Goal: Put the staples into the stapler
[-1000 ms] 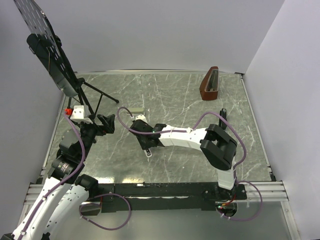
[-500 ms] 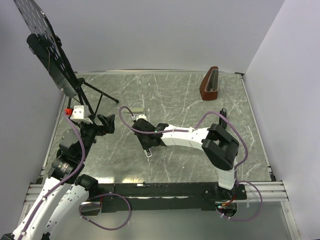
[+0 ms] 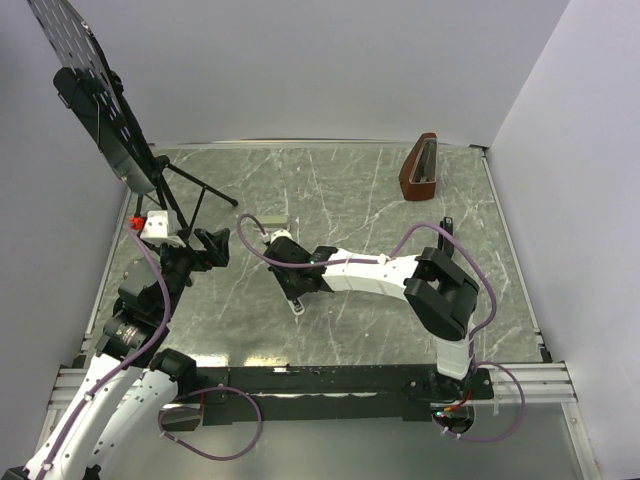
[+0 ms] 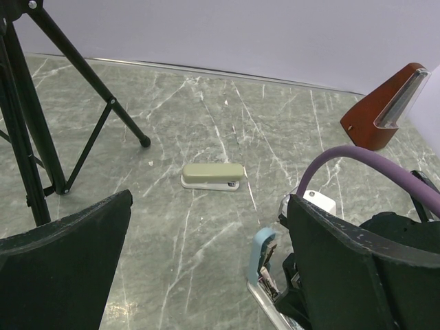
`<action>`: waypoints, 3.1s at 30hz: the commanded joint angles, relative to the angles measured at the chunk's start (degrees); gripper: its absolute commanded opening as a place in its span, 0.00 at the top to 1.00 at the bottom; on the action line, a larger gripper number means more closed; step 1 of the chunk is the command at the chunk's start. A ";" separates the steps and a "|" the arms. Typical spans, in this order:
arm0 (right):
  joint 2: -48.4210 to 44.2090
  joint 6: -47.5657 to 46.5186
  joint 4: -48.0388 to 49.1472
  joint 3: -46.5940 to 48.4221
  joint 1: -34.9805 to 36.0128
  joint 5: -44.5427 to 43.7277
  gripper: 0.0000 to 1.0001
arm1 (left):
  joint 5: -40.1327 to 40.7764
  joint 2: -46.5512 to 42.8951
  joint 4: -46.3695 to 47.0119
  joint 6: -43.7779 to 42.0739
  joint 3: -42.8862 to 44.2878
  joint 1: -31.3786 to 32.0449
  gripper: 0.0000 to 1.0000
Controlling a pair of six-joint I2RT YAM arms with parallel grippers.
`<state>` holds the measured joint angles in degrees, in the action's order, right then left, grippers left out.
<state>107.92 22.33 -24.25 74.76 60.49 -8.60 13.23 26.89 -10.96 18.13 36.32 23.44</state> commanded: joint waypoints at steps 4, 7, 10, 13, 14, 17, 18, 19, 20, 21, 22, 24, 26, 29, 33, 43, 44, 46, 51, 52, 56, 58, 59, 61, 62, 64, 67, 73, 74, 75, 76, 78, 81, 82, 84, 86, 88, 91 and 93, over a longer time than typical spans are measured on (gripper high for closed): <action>-1.75 -0.09 -5.63 0.03 0.24 2.54 0.80 | -1.19 0.44 2.26 -0.38 0.07 -0.41 0.01; -2.18 -0.09 -5.81 -0.32 0.16 2.80 0.80 | -1.28 0.61 2.26 -0.46 0.07 -0.41 0.01; -2.36 -0.27 -6.07 -0.32 0.16 3.06 0.79 | -1.37 0.70 2.26 -0.46 0.07 -0.41 0.01; -2.62 -0.44 -6.33 -0.49 0.16 3.15 0.79 | -1.54 0.79 2.35 -0.46 -0.02 -0.41 0.01; -2.71 -0.44 -6.51 -0.41 0.16 3.15 0.79 | -1.54 0.88 2.35 -0.46 -0.02 -0.41 0.00; -2.80 -0.53 -6.86 -0.41 0.15 3.24 0.78 | -1.54 0.88 2.35 -0.46 -0.02 -0.41 0.01; -2.89 -0.44 -6.95 -0.49 0.16 3.15 0.77 | -1.54 1.05 2.26 -0.46 0.07 -0.41 0.01; -2.89 -0.44 -6.95 -0.49 0.24 3.15 0.76 | -1.63 0.97 2.43 -0.46 -0.02 -0.50 0.01; -2.98 -0.44 -6.95 -0.58 0.07 3.24 0.76 | -1.63 0.97 2.44 -0.46 -0.02 -0.42 0.01; -2.98 -0.53 -6.95 -0.58 0.07 3.41 0.76 | -1.63 0.97 2.52 -0.46 -0.02 -0.41 0.00; -2.98 -0.44 -6.95 -0.58 0.07 3.50 0.75 | -1.63 0.97 2.52 -0.46 -0.02 -0.41 0.01; -3.06 -0.44 -6.78 -0.58 0.07 3.68 0.73 | -1.63 1.05 2.44 -0.46 -0.02 -0.42 0.01; -3.24 -0.35 -6.86 -0.41 0.07 3.94 0.72 | -1.72 1.05 2.52 -0.55 -0.02 -0.42 0.01; -3.42 -0.35 -6.77 -0.14 0.07 3.94 0.70 | -1.72 1.05 2.44 -0.55 -0.02 -0.41 0.00; -3.77 -0.62 -6.86 0.12 0.07 3.68 0.64 | -1.72 0.97 2.44 -0.55 -0.02 -0.50 0.01; -7.89 0.87 -4.85 -0.23 -1.33 0.17 0.52 | -1.54 0.79 2.26 -0.64 0.07 -0.50 0.00; -8.07 1.40 -4.49 -0.40 -1.60 -0.27 0.52 | -1.63 0.70 2.26 -0.55 -0.02 -0.50 0.00; -8.08 1.84 -4.14 -0.23 -2.48 -1.33 0.51 | -1.63 0.79 2.26 -0.47 -0.02 -0.50 0.01; -6.23 1.49 -3.70 1.17 -3.01 -1.95 0.51 | -1.55 0.79 2.26 -0.64 0.07 -0.59 0.00; -5.53 1.40 -3.61 1.70 -3.01 -1.69 0.51 | -1.54 0.79 2.26 -0.64 0.07 -0.50 0.01; -4.03 1.40 -3.08 1.97 -3.01 -1.16 0.50 | -1.54 0.70 2.26 -0.64 -0.02 -0.59 0.01; -3.42 1.32 -2.73 2.05 -3.01 -0.81 0.50 | -1.63 0.79 2.26 -0.64 0.07 -0.68 0.01; -3.16 1.23 -2.65 2.14 -3.01 -0.63 0.50 | -1.63 0.79 2.26 -0.64 0.07 -0.59 0.01; -2.45 1.32 -2.47 2.32 -3.01 -0.28 0.50 | -1.55 0.79 2.26 -0.64 0.07 -0.59 0.01; -2.19 1.40 -2.29 2.41 -3.01 -0.10 0.50 | -1.63 0.79 2.26 -0.64 0.07 -0.59 0.01; -1.92 1.40 -2.03 2.41 -3.01 0.07 0.50 | -1.54 0.79 2.26 -0.55 0.07 -0.59 0.01; -1.31 1.32 -1.85 2.67 -3.01 0.51 0.50 | -1.63 0.88 2.26 -0.64 -0.02 -0.59 0.01; -0.78 1.58 -1.41 2.76 -3.01 1.48 0.50 | -1.81 0.88 2.26 -0.64 -0.02 -0.59 0.01; -0.69 1.58 -1.41 2.76 -3.01 1.48 0.50 | -1.81 0.97 2.35 -0.64 -0.02 -0.59 0.01; -0.26 1.58 -1.67 2.93 -3.01 1.57 0.50 | -1.90 0.97 2.43 -0.64 -0.02 -0.59 0.01; -0.08 1.58 -1.59 3.11 -3.01 1.66 0.50 | -1.90 0.88 2.44 -0.64 -0.02 -0.59 0.00; 0.45 1.58 -1.59 3.02 -3.01 1.66 0.50 | -1.90 0.97 2.44 -0.64 -0.02 -0.68 0.01; 1.06 1.67 -1.94 3.11 -3.01 1.83 0.50 | -1.81 0.88 2.44 -0.64 -0.02 -0.59 0.01; 1.15 1.75 -2.03 3.02 -3.01 2.01 0.50 | -1.81 1.05 2.44 -0.64 -0.02 -0.59 0.01; 1.07 1.76 -2.03 2.76 -3.01 2.36 0.50 | -1.81 0.97 2.44 -0.64 -0.02 -0.59 0.01; 0.72 1.93 -2.55 2.58 -3.01 2.62 0.50 | -1.90 0.97 2.44 -0.64 -0.02 -0.59 0.01; 0.36 2.02 -2.91 2.06 -2.92 2.62 0.50 | -1.90 0.88 2.44 -0.73 -0.02 -0.59 0.01; -0.95 2.28 -3.08 0.56 -2.92 2.71 0.50 | -1.90 0.88 2.44 -0.73 -0.02 -0.59 0.01; -1.83 2.37 -3.52 -0.40 -2.92 2.80 0.50 | -1.90 0.88 2.44 -0.73 -0.02 -0.59 0.01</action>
<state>108.73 23.94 -26.89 75.61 57.36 -6.09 11.86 27.64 -10.94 17.76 36.32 23.09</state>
